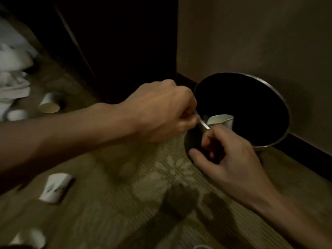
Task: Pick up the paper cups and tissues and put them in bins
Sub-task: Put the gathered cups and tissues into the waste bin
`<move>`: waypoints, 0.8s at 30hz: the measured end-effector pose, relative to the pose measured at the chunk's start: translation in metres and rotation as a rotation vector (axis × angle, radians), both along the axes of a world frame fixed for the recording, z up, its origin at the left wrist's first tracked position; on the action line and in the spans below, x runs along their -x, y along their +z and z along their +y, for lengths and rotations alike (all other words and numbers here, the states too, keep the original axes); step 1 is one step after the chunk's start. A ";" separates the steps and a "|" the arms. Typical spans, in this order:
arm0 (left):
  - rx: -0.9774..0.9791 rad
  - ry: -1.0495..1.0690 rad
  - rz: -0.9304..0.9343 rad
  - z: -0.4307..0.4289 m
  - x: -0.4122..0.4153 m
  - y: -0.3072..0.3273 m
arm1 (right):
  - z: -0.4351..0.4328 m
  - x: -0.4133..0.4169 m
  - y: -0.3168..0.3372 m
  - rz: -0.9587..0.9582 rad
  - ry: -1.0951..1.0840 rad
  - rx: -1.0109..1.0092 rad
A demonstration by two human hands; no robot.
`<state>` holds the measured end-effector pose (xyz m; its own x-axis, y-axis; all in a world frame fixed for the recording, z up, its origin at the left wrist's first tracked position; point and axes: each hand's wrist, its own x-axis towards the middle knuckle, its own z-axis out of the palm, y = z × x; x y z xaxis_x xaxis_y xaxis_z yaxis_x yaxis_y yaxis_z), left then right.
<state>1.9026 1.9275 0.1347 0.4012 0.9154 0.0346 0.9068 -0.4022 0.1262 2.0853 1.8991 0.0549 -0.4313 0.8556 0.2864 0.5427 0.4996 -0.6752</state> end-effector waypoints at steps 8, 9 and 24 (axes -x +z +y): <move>0.243 0.230 0.173 -0.136 0.138 -0.049 | -0.047 0.113 -0.069 -0.133 0.433 0.172; 0.269 0.296 0.155 -0.155 0.154 -0.062 | -0.054 0.130 -0.077 -0.131 0.485 0.199; 0.481 0.941 -0.080 -0.342 0.298 -0.223 | -0.165 0.316 -0.177 -0.382 0.705 0.505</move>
